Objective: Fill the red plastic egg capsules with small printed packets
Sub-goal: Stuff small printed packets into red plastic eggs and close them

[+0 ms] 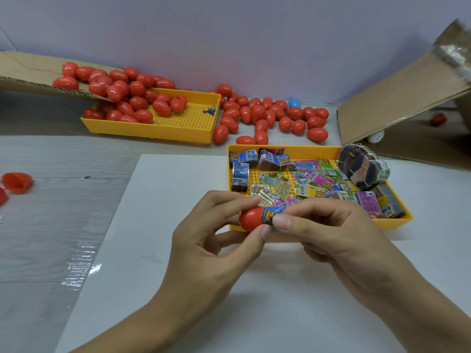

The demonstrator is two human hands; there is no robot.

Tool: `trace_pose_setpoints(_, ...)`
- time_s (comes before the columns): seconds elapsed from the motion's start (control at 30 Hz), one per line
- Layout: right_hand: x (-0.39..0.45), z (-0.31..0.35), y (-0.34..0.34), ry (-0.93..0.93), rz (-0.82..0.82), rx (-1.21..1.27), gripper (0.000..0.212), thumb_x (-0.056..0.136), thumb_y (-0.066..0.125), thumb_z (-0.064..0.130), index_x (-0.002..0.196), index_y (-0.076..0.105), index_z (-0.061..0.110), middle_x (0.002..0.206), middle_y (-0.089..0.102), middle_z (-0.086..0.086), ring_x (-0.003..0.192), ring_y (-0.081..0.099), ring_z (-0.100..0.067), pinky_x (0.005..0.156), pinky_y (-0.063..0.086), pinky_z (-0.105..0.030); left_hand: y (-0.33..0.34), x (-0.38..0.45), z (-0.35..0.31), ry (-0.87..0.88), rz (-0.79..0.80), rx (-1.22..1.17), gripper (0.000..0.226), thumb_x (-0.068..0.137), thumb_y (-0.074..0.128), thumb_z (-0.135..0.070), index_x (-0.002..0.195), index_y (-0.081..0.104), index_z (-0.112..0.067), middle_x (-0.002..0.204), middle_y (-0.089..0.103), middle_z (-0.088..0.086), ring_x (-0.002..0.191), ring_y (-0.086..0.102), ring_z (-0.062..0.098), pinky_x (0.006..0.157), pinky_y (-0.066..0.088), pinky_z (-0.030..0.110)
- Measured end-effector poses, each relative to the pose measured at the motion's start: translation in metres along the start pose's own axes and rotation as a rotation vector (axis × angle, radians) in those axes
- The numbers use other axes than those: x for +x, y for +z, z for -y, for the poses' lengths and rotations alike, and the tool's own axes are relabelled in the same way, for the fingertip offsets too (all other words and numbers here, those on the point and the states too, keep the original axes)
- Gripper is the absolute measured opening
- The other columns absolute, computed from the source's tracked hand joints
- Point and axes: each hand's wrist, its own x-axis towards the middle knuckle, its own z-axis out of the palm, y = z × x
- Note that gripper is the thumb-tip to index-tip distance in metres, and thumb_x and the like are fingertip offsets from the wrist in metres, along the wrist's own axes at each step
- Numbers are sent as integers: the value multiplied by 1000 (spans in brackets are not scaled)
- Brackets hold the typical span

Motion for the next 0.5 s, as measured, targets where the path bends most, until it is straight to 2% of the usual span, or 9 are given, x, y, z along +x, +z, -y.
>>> trace_pose_setpoints(0.07, -1, -1, 1, -23, -17, -5, 32, 49, 94, 28, 70, 76, 11, 50, 47, -2, 42, 36, -10, 38, 27, -16, 1, -1, -1, 18, -7, -1, 34, 81, 73, -15, 115, 72, -20, 109, 61, 4, 97, 68, 32, 76, 61, 32)
trace_pose_setpoints(0.13, -2, 0, 2, -60, -7, -1, 29, 55, 90, 35, 70, 77, 13, 60, 60, -2, 44, 49, -11, 38, 32, -17, 1, -1, -2, 45, -17, -1, 36, 82, 72, -13, 117, 70, -18, 108, 60, 3, 98, 68, 28, 77, 61, 32)
trace_pose_setpoints(0.2, -3, 2, 2, -90, -1, 13, 29, 61, 79, 40, 73, 79, 13, 79, 70, -2, 56, 65, -17, 39, 38, -20, 2, -1, -2, 58, -28, -2, 38, 82, 71, -12, 120, 68, -15, 109, 59, 2, 99, 68, 24, 78, 61, 31)
trace_pose_setpoints(0.27, -3, 5, 2, -91, -7, 10, 32, 69, 75, 42, 77, 79, 11, 84, 74, -7, 69, 72, -25, 39, 42, -22, 2, -2, -2, 69, -31, 6, 40, 82, 70, -12, 122, 66, -14, 110, 58, 3, 101, 67, 23, 79, 61, 31)
trace_pose_setpoints(0.37, -4, 7, 1, -114, -24, -39, 28, 76, 77, 35, 74, 77, 7, 76, 73, -15, 69, 72, -22, 41, 46, -23, 3, -3, -3, 117, -15, 54, 45, 83, 70, -11, 127, 62, -13, 112, 54, 6, 97, 67, 25, 79, 62, 33)
trace_pose_setpoints(0.43, -4, 6, 1, -138, -46, -59, 23, 71, 82, 31, 70, 78, 9, 71, 71, -13, 60, 66, -16, 44, 49, -24, 3, -3, -3, 155, 2, 114, 46, 84, 70, -11, 129, 59, -12, 113, 52, 6, 96, 67, 23, 78, 62, 31)
trace_pose_setpoints(0.5, -5, 7, 2, -140, -48, -51, 22, 66, 76, 34, 67, 78, 12, 68, 71, -8, 58, 63, -14, 47, 52, -25, 3, -3, -3, 185, 14, 165, 47, 84, 70, -12, 129, 58, -13, 113, 52, 7, 95, 67, 23, 77, 61, 29)
